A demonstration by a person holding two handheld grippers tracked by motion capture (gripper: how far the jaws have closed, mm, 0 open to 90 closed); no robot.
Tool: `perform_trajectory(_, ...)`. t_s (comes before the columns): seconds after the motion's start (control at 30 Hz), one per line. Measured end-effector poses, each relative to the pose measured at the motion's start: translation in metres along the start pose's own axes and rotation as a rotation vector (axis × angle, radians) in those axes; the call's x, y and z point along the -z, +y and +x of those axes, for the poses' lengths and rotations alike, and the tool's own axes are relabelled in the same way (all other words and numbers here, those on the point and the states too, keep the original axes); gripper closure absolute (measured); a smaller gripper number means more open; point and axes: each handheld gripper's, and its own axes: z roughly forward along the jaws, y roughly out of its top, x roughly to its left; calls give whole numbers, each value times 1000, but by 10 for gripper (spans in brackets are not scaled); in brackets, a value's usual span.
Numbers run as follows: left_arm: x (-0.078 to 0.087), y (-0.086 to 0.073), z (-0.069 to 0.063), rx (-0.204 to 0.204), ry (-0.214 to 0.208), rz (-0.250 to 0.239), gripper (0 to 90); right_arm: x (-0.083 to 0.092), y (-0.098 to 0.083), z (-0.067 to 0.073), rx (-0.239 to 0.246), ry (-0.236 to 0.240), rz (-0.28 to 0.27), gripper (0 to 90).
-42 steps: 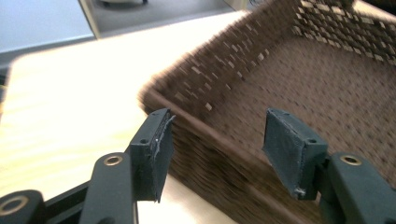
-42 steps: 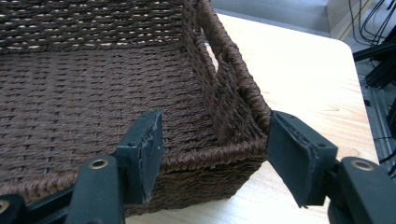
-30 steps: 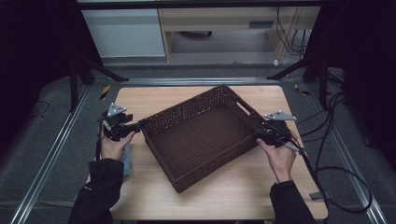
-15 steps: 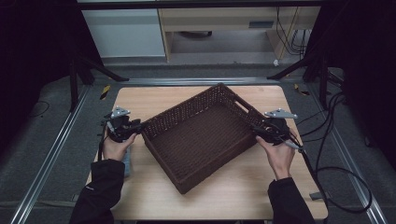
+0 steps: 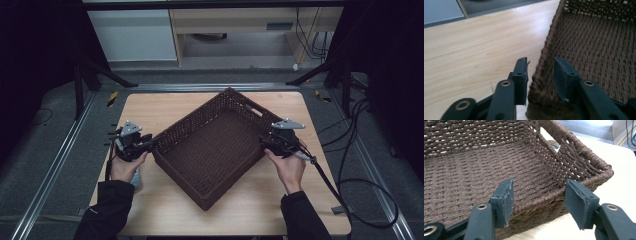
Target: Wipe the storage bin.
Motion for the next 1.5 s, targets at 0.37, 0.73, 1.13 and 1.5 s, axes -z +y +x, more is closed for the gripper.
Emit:
perform_trajectory(0.37, -11, -9, -7, -13, -52, 59, 769, -7, 6, -8, -23, -20, -33, 454)
perform_trajectory(0.73, 9, -28, -33, -19, -46, 30, 755, 6, 0, 10, 11, 70, -49, 369)
perform_trajectory(1.13, 20, -37, -51, -15, -46, 19, 725, 4, -12, 23, -29, 114, -24, 388)
perform_trajectory(1.5, 15, -18, -44, -28, -59, -1, 581, -3, -9, 21, -55, 122, -28, 522)
